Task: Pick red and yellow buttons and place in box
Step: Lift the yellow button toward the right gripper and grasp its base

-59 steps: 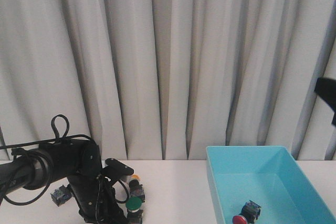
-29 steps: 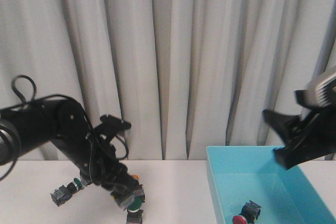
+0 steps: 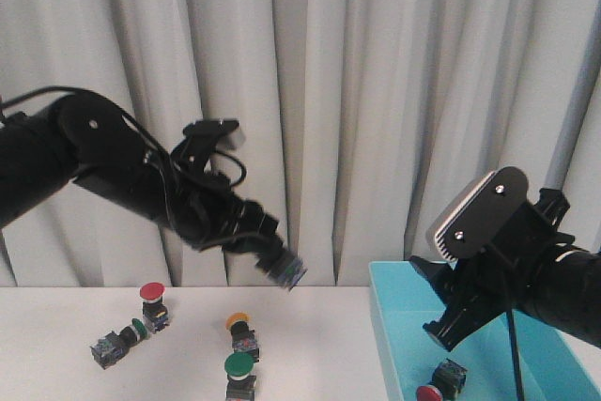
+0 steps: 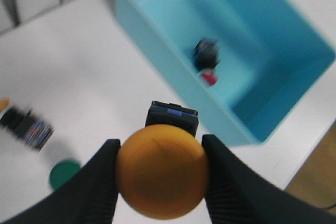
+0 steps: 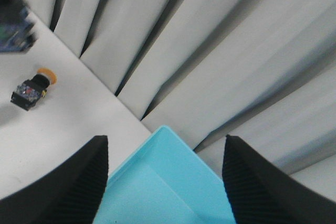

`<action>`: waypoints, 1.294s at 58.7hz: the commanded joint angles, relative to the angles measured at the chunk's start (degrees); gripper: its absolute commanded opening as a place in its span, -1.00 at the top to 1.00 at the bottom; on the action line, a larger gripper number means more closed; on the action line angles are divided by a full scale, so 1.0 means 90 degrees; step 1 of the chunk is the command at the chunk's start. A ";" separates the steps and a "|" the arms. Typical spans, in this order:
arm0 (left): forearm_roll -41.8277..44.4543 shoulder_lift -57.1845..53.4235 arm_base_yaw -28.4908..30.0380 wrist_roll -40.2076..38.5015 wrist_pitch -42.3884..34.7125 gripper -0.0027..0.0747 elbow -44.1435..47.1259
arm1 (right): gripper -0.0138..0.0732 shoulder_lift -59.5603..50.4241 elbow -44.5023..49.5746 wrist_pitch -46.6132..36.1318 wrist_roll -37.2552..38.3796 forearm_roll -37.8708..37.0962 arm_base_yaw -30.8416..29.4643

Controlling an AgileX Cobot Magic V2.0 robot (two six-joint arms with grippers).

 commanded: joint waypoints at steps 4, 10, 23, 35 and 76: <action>-0.0922 -0.0409 -0.0026 0.0120 -0.0423 0.31 -0.0546 | -0.39 0.0136 -0.0190 -0.0358 -0.0113 -0.0012 0.0014; -0.0984 -0.0409 -0.0026 0.0120 -0.0473 0.30 -0.0610 | -0.39 0.0340 -0.0190 -0.0382 -0.0191 -0.0012 0.0145; -0.1030 -0.0362 -0.0026 0.0107 -0.0622 0.30 -0.0610 | -0.39 0.0748 -0.0190 -0.0976 -0.0972 -0.0012 0.1199; -0.1285 -0.0317 -0.0031 0.0107 -0.0462 0.30 -0.0610 | -0.39 0.1088 -0.0190 -0.2420 -0.1032 0.0102 0.1716; -0.1326 -0.0035 -0.0451 0.0236 -0.0424 0.30 -0.0610 | -0.39 0.1341 -0.0485 -0.2785 -0.0825 0.0276 0.1716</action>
